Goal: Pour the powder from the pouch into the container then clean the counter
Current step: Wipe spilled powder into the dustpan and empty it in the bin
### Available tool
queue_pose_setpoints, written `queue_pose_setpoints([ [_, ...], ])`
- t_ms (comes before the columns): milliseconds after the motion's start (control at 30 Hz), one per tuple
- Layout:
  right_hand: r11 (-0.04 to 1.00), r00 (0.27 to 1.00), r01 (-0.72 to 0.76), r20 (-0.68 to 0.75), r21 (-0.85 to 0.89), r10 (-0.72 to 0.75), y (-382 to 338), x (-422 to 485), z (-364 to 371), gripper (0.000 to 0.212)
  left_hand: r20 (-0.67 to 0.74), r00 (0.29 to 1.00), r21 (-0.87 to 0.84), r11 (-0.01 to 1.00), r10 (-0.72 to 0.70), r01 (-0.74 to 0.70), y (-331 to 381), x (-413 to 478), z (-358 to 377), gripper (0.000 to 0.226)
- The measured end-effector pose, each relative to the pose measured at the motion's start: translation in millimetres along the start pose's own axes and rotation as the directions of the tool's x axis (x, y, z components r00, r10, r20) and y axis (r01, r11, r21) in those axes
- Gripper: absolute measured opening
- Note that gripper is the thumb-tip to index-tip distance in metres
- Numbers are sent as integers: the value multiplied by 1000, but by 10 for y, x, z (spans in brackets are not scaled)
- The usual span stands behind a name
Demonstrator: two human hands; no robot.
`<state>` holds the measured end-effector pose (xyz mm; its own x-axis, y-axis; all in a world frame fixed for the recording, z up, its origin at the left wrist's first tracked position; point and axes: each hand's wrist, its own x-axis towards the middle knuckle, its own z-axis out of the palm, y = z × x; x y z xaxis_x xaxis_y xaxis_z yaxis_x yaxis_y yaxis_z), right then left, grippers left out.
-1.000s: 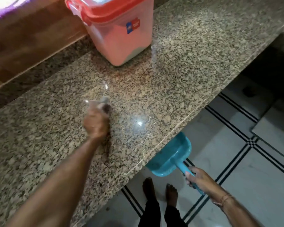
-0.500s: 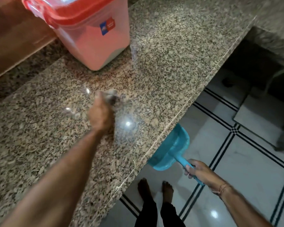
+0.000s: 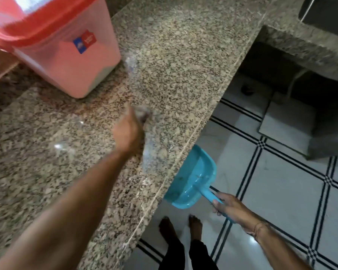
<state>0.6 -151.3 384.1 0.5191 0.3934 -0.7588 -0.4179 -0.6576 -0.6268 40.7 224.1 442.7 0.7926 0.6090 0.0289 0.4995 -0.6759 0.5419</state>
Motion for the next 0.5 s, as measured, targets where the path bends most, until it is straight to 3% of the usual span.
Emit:
queue_pose_setpoints([
  [67,999,1000,-6,-13,33,7,40,-11,-26,18,-20,998,110,992,-65,67,-83,282,31,64],
  [100,999,1000,-2,-18,50,3,62,-10,-35,17,12,1000,134,991,-19,17,25,324,127,60],
  [167,998,1000,6,-26,59,-5,105,-4,-30,16,126,973,145,966,194,-212,333,212,465,36],
  [233,999,1000,6,-21,50,-5,142,16,-16,16,220,895,103,903,389,-418,654,-59,693,24],
  [333,999,1000,3,-17,47,-2,158,36,-9,14,337,822,69,859,459,-508,716,-329,716,39],
  [500,998,1000,-7,10,59,6,143,43,9,13,419,766,73,823,487,-564,146,-741,310,65],
])
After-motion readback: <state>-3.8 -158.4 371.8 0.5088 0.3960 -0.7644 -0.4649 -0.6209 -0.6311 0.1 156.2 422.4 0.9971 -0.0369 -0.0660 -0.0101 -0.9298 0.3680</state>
